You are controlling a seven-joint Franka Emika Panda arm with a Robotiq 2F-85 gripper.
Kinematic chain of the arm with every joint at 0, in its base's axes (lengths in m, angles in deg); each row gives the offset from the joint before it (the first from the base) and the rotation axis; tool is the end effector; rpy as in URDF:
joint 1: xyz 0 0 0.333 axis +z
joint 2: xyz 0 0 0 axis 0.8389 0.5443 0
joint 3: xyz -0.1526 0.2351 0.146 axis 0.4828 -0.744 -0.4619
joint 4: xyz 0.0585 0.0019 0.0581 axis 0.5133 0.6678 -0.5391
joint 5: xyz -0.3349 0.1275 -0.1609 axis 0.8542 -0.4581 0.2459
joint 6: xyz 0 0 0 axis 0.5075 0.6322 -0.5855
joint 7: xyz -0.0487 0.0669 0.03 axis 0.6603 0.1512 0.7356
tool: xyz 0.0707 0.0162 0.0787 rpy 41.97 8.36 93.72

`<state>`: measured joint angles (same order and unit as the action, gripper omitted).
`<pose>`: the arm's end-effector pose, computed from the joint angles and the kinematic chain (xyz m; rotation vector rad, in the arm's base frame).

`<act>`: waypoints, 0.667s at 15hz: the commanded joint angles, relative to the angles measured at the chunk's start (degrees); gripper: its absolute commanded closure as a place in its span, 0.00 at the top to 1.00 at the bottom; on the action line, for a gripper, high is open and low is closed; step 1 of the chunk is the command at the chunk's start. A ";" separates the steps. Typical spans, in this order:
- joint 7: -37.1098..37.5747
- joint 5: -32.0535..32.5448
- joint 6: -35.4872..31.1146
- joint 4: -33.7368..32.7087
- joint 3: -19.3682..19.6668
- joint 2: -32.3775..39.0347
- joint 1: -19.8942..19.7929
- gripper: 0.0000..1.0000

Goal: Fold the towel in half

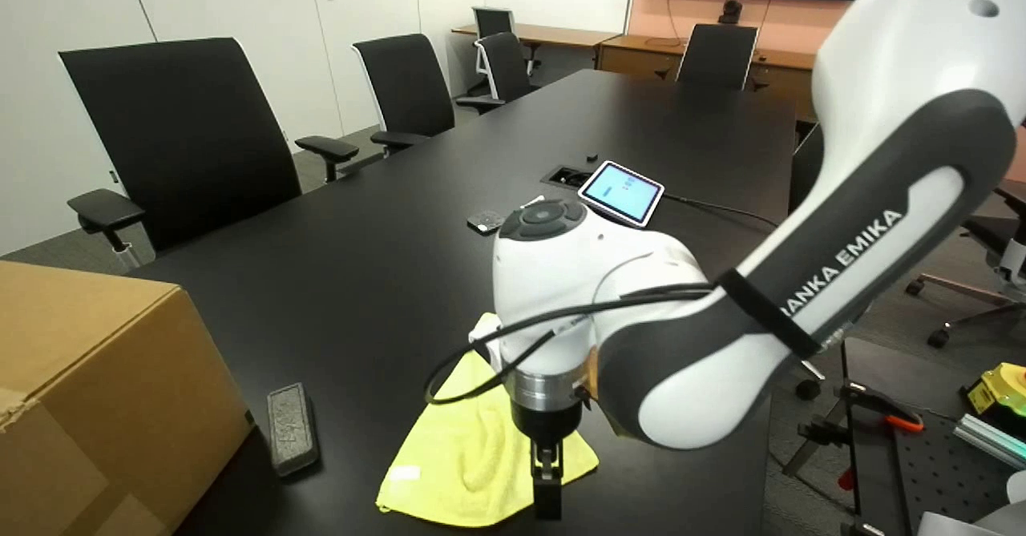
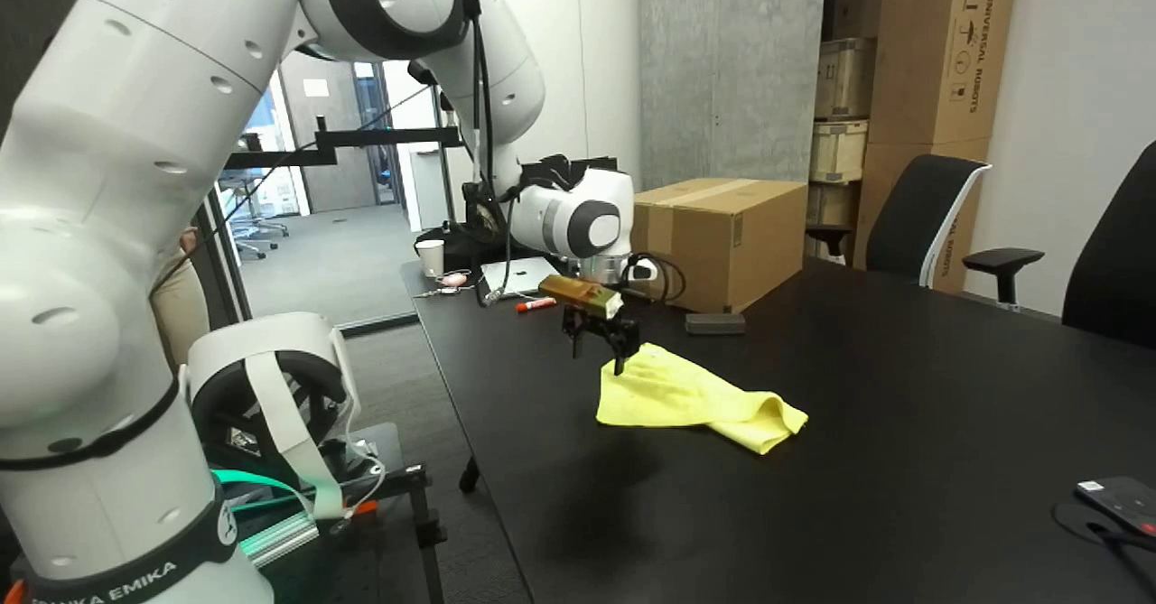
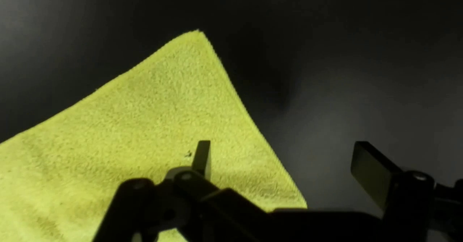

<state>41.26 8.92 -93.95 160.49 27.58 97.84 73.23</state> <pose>0.5550 0.2688 0.1647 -3.0040 -0.8113 0.1067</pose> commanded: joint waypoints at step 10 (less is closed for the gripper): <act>-5.11 6.65 -15.75 15.76 1.74 -5.07 -1.84 1.00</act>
<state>37.77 14.37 -106.99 173.27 29.03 95.37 72.47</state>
